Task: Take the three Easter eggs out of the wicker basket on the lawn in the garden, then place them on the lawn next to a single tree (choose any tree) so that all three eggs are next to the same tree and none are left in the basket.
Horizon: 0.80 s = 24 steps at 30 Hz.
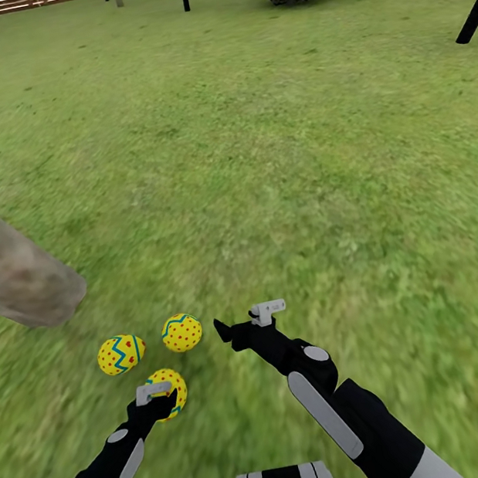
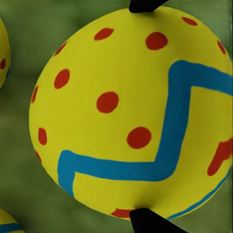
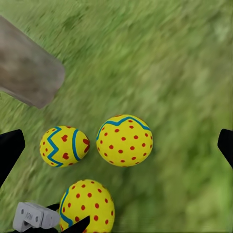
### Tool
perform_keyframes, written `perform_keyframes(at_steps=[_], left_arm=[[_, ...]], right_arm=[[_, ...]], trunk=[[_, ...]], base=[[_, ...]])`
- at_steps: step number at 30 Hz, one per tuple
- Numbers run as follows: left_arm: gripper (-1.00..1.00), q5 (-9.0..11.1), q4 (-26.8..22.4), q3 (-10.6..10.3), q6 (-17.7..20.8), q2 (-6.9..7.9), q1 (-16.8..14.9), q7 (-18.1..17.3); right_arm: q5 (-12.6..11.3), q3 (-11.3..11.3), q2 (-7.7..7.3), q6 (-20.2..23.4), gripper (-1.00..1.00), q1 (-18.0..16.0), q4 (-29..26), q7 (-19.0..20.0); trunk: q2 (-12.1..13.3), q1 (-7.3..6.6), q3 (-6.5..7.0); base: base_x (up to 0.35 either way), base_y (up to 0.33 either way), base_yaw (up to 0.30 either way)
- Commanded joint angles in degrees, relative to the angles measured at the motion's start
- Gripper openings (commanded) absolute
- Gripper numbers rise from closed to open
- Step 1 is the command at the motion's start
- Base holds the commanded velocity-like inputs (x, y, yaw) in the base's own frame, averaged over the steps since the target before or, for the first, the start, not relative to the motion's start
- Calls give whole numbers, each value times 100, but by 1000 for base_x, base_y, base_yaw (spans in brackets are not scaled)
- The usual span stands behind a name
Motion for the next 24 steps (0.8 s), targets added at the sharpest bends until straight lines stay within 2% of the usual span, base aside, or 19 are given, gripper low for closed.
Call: perform_keyframes(at_steps=[1, 20, 24], left_arm=[[100, 46, 197, -38, -22, 7, -2, 6], [100, 37, 205, -48, 79, 7, -9, -36], [100, 35, 202, -54, 231, 14, -17, -38]], right_arm=[[-60, 9, -1, 17, 100, -3, -4, -52], [-60, 9, -1, 21, 100, -3, 0, -52], [-60, 9, -1, 20, 100, -3, 0, -52]], trunk=[[1, -2, 19], [26, -51, 440], [32, -61, 529]], base=[[0, 0, 0], [0, 0, 0], [0, 0, 0]])
